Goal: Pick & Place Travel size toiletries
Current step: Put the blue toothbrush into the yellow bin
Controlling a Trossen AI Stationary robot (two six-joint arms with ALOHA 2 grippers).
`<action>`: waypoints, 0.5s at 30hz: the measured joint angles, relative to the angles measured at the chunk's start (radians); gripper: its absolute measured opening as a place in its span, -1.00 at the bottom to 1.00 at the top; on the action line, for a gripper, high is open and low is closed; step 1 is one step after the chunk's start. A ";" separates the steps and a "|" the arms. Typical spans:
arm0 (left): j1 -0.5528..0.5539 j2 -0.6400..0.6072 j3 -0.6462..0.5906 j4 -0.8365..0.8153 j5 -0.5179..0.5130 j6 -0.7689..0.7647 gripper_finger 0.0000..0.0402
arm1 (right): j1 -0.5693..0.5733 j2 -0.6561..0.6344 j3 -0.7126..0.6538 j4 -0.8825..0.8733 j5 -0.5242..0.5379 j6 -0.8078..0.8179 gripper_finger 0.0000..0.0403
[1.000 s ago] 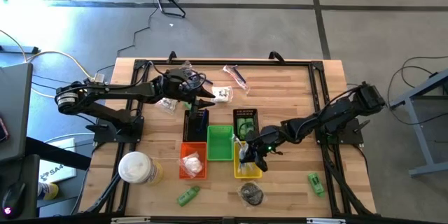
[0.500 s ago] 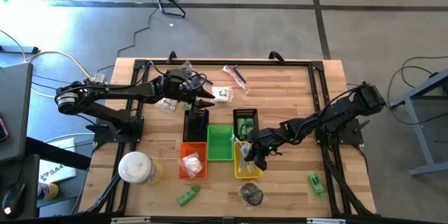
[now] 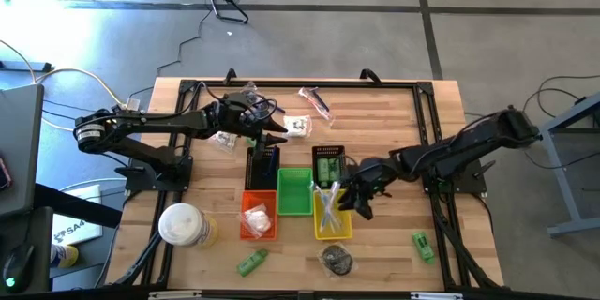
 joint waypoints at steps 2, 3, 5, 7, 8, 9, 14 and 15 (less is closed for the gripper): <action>0.000 0.000 0.000 -0.001 0.000 0.000 -0.25 | -0.013 -0.050 0.000 -0.061 0.007 -0.023 -0.43; 0.000 0.000 0.000 -0.001 0.000 0.000 -0.25 | -0.020 -0.075 0.000 -0.088 0.016 -0.036 -0.44; 0.000 0.000 0.000 -0.002 0.000 0.001 -0.25 | -0.032 -0.122 0.000 -0.122 0.039 -0.072 -0.46; 0.000 0.000 0.000 -0.001 0.000 0.001 -0.25 | -0.044 -0.165 0.000 -0.151 0.060 -0.114 -0.48; 0.000 0.000 0.000 -0.002 0.000 0.001 -0.25 | -0.054 -0.185 0.000 -0.158 0.067 -0.139 -0.49; 0.000 0.000 0.000 -0.003 0.000 0.001 -0.25 | -0.062 -0.202 0.000 -0.156 0.073 -0.164 -0.50; 0.000 0.000 0.000 -0.003 0.000 0.001 -0.25 | -0.106 -0.269 0.000 -0.153 0.132 -0.307 -0.54; 0.000 0.000 0.000 -0.003 0.000 0.001 -0.25 | -0.116 -0.277 0.000 -0.156 0.150 -0.336 -0.54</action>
